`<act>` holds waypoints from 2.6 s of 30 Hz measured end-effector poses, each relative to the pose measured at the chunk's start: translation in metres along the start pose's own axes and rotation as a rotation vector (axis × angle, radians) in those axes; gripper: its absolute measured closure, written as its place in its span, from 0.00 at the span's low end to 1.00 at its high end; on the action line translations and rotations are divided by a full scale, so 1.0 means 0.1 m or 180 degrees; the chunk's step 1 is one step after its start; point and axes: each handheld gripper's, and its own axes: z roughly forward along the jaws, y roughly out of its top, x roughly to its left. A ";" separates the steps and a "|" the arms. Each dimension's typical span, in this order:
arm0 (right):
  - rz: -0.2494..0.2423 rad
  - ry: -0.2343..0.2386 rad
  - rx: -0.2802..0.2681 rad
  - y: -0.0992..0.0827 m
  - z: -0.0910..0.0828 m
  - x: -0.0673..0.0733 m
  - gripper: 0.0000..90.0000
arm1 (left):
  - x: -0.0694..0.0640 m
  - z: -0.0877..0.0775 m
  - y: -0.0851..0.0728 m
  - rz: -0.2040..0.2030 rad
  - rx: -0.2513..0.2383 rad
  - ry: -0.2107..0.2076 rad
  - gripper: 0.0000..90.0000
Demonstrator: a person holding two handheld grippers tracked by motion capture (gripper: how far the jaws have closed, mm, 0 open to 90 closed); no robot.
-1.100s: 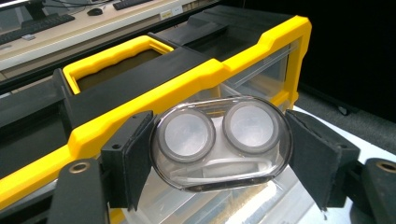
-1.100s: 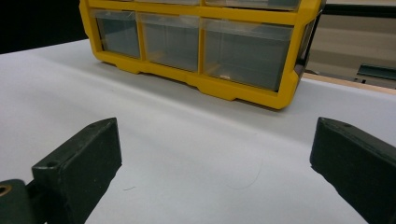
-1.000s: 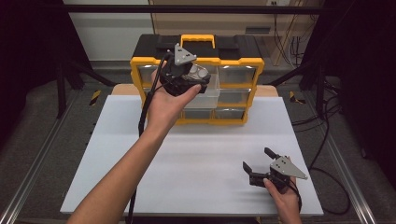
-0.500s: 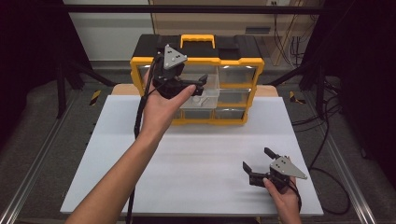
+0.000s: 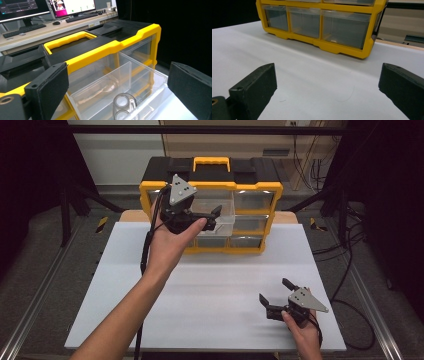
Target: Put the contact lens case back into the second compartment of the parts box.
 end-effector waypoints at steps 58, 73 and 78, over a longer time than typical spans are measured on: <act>-0.0016 0.0013 0.0005 0.00 0.00 0.02 0.02 | -0.15 -0.52 -0.74 -0.0153 -0.0303 -0.0022 0.03; -0.0012 0.0005 0.0019 -0.01 0.00 0.01 0.02 | -0.17 -0.52 -0.94 -0.0216 -0.0300 -0.0067 0.03; -0.0021 0.0006 0.0007 0.00 -0.01 0.03 0.02 | -0.19 -0.53 -1.01 -0.0220 -0.0305 -0.0064 0.03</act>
